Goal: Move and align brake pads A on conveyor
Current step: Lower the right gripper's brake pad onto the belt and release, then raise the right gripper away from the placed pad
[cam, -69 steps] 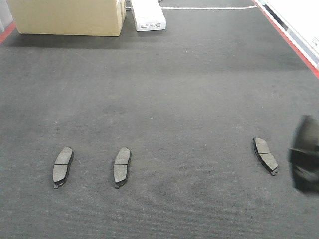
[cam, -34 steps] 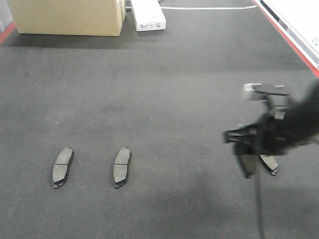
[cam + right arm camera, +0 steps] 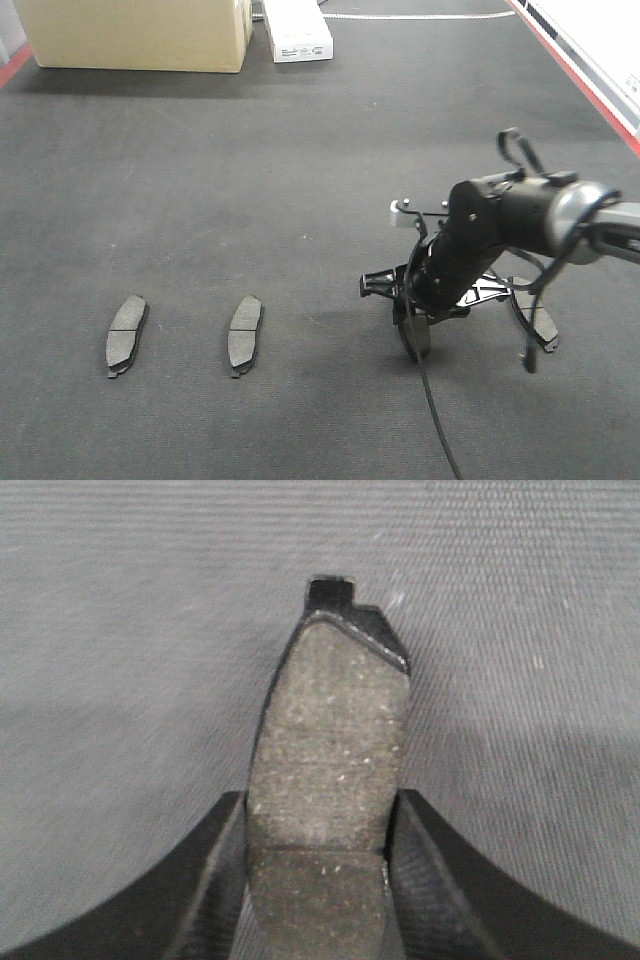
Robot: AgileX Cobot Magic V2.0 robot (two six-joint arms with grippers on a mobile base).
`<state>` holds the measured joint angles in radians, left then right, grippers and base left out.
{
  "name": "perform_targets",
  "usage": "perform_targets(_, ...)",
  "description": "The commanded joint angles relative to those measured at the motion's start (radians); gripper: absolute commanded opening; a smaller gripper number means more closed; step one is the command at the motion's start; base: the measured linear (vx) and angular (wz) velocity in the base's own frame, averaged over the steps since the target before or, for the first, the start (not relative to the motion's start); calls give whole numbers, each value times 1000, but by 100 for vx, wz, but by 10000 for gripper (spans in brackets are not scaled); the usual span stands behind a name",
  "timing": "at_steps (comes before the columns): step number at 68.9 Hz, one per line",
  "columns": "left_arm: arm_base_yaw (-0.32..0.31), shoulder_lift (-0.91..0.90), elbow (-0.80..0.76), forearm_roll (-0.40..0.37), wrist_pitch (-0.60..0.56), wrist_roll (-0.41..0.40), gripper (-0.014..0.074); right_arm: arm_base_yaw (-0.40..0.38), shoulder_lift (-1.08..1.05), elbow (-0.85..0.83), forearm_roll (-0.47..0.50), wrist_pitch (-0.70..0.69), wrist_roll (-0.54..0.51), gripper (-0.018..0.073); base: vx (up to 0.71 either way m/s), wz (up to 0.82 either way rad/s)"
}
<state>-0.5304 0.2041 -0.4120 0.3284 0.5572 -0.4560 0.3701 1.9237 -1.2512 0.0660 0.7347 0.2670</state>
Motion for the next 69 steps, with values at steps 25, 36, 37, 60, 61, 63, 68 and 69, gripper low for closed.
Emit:
perform_targets(25, -4, 9, -22, 10, -67, 1, 513, -8, -69, -60, -83, -19, 32, 536, 0, 0)
perform_targets(36, -4, 9, -22, 10, -67, 1, 513, -46, -133, -59, -102, 47, -27, 536, 0, 0)
perform_targets(37, -4, 9, -22, 10, -67, 1, 513, -52, -141, -56, -97, 53, -42, 536, 0, 0)
perform_targets(60, -4, 9, -22, 10, -68, 1, 513, -220, -470, 111, -51, -18, -256, 536, 0, 0)
perform_targets(61, -4, 9, -22, 10, -68, 1, 513, -220, -488, 123, -54, -29, -261, 536, 0, 0)
perform_targets(63, -4, 9, -22, 10, -68, 1, 513, -220, -527, 149, -66, -46, -267, 536, 0, 0)
perform_targets(68, -4, 9, -22, 10, -68, 1, 513, -210, -634, 216, -66, -119, -294, 536, 0, 0)
perform_targets(69, -4, 9, -22, 10, -68, 1, 513, -206, -653, 235, -59, -132, -299, 536, 0, 0)
